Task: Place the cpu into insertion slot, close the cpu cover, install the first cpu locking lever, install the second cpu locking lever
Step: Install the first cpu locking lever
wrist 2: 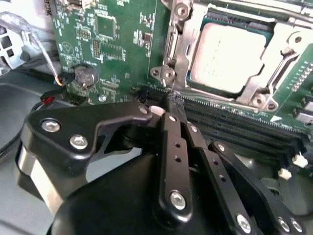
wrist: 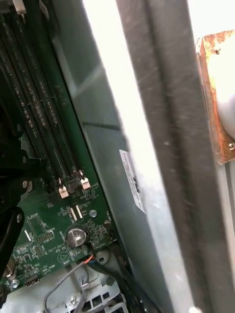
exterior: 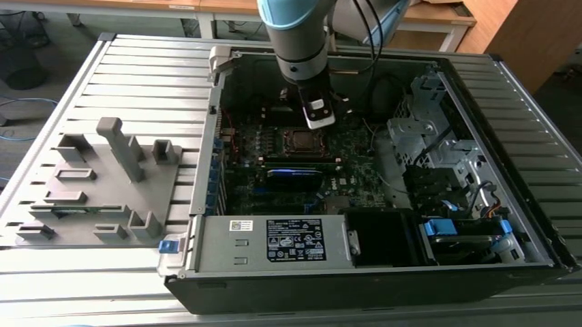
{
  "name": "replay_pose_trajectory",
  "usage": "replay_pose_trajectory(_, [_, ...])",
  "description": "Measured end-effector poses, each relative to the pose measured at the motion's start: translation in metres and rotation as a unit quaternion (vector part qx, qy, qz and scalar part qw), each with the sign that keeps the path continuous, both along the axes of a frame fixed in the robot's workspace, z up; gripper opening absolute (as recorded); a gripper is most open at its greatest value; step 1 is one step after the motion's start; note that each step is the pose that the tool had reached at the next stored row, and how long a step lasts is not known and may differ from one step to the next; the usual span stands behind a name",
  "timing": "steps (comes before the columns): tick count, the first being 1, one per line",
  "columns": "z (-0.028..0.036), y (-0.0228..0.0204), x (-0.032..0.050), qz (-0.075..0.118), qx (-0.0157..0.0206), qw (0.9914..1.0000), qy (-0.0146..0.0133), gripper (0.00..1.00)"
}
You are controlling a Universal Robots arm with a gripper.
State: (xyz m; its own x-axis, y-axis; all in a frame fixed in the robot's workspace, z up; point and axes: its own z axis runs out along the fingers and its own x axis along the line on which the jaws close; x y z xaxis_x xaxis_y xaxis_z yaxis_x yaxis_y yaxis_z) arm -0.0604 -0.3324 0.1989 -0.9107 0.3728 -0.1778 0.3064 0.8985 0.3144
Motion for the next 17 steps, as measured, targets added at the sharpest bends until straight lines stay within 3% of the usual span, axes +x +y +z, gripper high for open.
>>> replay_pose_trajectory(12, [0.0023,0.0000,0.0000,0.000,-0.0006,1.00000,0.0008,0.11])
replay_pose_trajectory(13, [0.0024,0.0000,0.0002,0.000,-0.0039,0.99999,0.0015,0.11])
replay_pose_trajectory(14, [0.0024,0.0000,0.0008,0.000,-0.0084,0.99996,0.0041,0.11])
replay_pose_trajectory(17, [0.0026,0.0000,0.0034,0.000,-0.0254,0.99951,0.0184,0.11])
